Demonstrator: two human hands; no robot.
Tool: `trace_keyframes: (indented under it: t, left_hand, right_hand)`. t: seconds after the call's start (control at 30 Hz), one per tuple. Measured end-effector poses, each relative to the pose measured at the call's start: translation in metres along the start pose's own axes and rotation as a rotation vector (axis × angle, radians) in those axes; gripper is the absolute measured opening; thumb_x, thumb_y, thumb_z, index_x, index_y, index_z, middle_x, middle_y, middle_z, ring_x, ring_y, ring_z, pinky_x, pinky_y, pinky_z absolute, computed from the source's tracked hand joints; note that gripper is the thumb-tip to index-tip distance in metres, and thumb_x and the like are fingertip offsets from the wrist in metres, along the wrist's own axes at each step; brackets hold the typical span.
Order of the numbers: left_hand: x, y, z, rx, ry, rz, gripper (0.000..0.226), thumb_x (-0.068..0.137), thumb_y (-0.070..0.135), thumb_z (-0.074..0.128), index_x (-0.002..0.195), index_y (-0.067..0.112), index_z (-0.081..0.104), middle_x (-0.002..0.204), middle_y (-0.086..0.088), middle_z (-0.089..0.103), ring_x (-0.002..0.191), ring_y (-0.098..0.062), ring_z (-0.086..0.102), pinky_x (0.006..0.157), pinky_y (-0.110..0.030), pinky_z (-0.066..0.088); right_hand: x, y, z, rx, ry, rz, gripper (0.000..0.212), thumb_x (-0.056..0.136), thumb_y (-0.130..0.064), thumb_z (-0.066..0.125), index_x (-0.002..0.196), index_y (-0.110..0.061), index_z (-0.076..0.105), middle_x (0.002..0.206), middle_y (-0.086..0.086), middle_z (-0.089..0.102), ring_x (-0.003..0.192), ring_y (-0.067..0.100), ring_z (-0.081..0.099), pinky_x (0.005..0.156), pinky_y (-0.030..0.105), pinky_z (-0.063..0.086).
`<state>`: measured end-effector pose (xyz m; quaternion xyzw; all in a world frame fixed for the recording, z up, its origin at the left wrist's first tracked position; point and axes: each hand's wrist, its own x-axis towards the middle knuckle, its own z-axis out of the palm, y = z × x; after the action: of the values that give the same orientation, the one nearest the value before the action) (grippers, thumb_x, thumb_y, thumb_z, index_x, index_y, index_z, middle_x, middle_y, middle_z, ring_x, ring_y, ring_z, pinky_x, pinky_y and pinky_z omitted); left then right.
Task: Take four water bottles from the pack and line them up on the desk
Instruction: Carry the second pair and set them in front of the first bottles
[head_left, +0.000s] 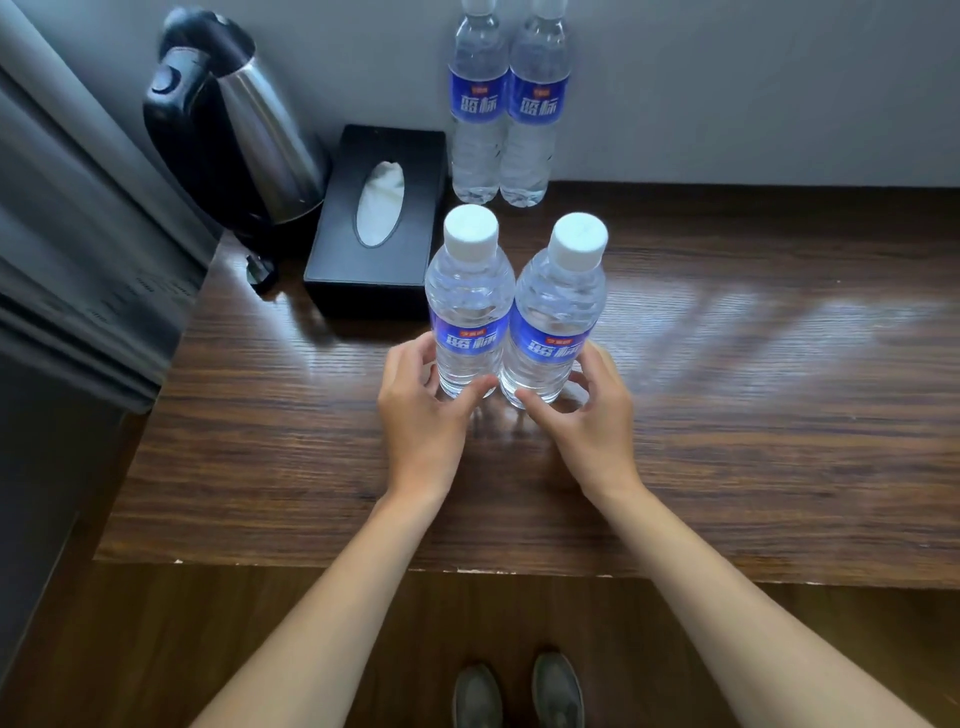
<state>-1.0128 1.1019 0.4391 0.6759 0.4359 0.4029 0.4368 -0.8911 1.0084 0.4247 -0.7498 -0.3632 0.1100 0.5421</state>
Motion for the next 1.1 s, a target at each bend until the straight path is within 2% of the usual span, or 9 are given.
trace_keyframes:
  t: [0.2,0.33,0.47,0.7,0.8,0.9,0.93,1.1]
  left_hand:
    - [0.024,-0.002,0.014,0.009,-0.005,0.012,0.059,0.064,0.012,0.09,0.117,0.009,0.064,0.106,0.002,0.055,0.102,-0.013,0.061,0.09,-0.039,0.058]
    - [0.035,-0.003,0.02,0.014,-0.012,0.026,0.06,0.064,0.012,0.09,0.118,0.008,0.064,0.107,0.002,0.055,0.103,-0.015,0.062,0.089,-0.038,0.058]
    - [0.045,-0.002,0.027,0.039,-0.003,0.034,0.06,0.065,0.014,0.089,0.119,0.008,0.064,0.109,0.0,0.057,0.104,-0.015,0.062,0.089,-0.036,0.057]
    - [0.059,0.0,0.044,0.072,0.05,0.015,0.058,0.069,0.017,0.087,0.121,0.012,0.063,0.109,0.001,0.058,0.105,-0.015,0.06,0.093,-0.041,0.053]
    - [0.064,0.004,0.052,0.109,0.076,0.032,0.055,0.072,0.017,0.085,0.122,0.012,0.063,0.11,0.0,0.061,0.105,-0.013,0.058,0.093,-0.031,0.051]
    - [0.07,0.008,0.061,0.147,0.096,0.032,0.05,0.075,0.016,0.082,0.121,0.01,0.062,0.11,-0.004,0.063,0.102,-0.007,0.054,0.086,-0.006,0.041]
    - [0.073,0.01,0.064,0.148,0.102,0.018,0.049,0.076,0.016,0.081,0.121,0.01,0.062,0.11,-0.004,0.063,0.1,-0.003,0.053,0.084,-0.001,0.037]
    - [0.093,0.016,0.079,0.146,0.114,-0.013,0.047,0.08,0.012,0.076,0.124,0.01,0.058,0.114,-0.004,0.061,0.103,0.0,0.052,0.082,0.005,0.034]
  right_hand:
    - [0.012,0.004,0.005,0.015,0.031,0.009,0.058,0.071,-0.023,0.085,0.121,-0.01,0.059,0.113,0.002,0.063,0.105,0.01,0.061,0.087,0.027,0.054]
    - [0.024,0.005,0.009,0.023,0.036,0.014,0.058,0.071,-0.023,0.085,0.121,-0.01,0.06,0.113,0.0,0.063,0.105,0.004,0.059,0.087,0.023,0.053]
    - [0.036,0.008,0.01,0.026,0.037,0.028,0.06,0.071,-0.026,0.085,0.123,-0.012,0.059,0.115,-0.001,0.063,0.106,0.009,0.061,0.089,0.031,0.054]
    - [0.059,0.015,0.015,0.081,0.064,0.051,0.068,0.069,-0.022,0.087,0.128,-0.014,0.054,0.122,0.0,0.066,0.11,0.012,0.064,0.094,0.037,0.054]
    - [0.07,0.022,0.018,0.092,0.041,0.078,0.07,0.069,-0.028,0.086,0.13,-0.022,0.053,0.124,-0.004,0.064,0.113,0.015,0.063,0.093,0.043,0.054]
    - [0.082,0.029,0.021,0.071,0.032,0.085,0.068,0.069,-0.035,0.084,0.128,-0.026,0.052,0.124,-0.006,0.064,0.114,0.021,0.062,0.091,0.048,0.054]
    - [0.087,0.03,0.022,0.071,0.032,0.086,0.068,0.069,-0.035,0.084,0.128,-0.027,0.052,0.124,-0.006,0.064,0.114,0.022,0.062,0.091,0.048,0.054]
    - [0.112,0.032,0.027,0.064,0.036,0.051,0.071,0.07,-0.027,0.084,0.133,-0.028,0.051,0.127,-0.006,0.063,0.117,0.016,0.061,0.094,0.044,0.053]
